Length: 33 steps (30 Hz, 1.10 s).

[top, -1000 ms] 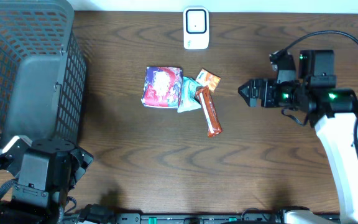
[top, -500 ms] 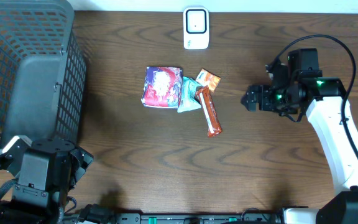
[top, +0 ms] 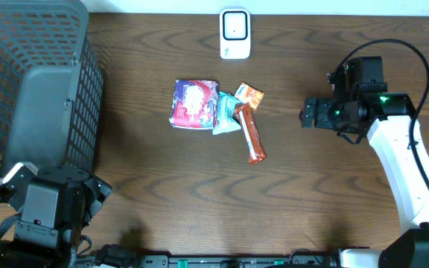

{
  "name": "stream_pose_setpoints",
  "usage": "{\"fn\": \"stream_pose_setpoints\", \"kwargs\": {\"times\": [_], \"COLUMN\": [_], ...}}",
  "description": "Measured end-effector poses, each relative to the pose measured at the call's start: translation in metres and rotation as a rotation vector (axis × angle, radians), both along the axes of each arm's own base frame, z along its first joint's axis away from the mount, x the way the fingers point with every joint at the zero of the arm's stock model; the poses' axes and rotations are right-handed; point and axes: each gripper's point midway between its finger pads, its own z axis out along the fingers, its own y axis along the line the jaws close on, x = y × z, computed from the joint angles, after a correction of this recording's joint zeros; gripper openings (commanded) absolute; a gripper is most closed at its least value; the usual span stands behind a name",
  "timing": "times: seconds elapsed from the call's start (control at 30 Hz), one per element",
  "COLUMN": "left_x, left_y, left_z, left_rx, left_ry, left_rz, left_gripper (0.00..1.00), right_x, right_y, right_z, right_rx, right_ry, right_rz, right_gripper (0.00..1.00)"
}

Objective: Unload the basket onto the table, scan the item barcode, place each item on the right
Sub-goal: 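Move the right gripper forward toward the red snack bar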

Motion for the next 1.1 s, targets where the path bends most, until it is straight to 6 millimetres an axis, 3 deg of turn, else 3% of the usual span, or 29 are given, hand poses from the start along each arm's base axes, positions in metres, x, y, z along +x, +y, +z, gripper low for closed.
{"fn": "stream_pose_setpoints", "kwargs": {"times": [0.33,0.73,0.93,1.0,1.1], "left_x": [0.0,0.0,0.0,0.0,0.0], "left_y": [0.0,0.0,0.0,0.0,0.0], "left_z": [0.0,0.0,0.0,0.0,0.0], "left_rx": [0.0,0.0,0.0,0.0,0.0], "left_ry": [0.0,0.0,0.0,0.0,0.0], "left_rz": [0.0,0.0,0.0,0.0,0.0], "left_gripper": [0.98,0.98,0.98,0.98,0.98], "right_x": [0.003,0.007,0.004,0.002,0.0], "right_y": [0.008,0.056,0.068,0.07,0.076], "right_z": [0.001,-0.013,-0.029,-0.035,-0.043], "right_rx": [0.044,0.175,0.186,0.185,0.19], "right_ry": [-0.01,0.011,0.062,0.082,0.106], "right_rz": [-0.003,0.136,0.163,0.168,0.187], "right_gripper": [0.99,0.99,0.99,0.87,0.79]}}
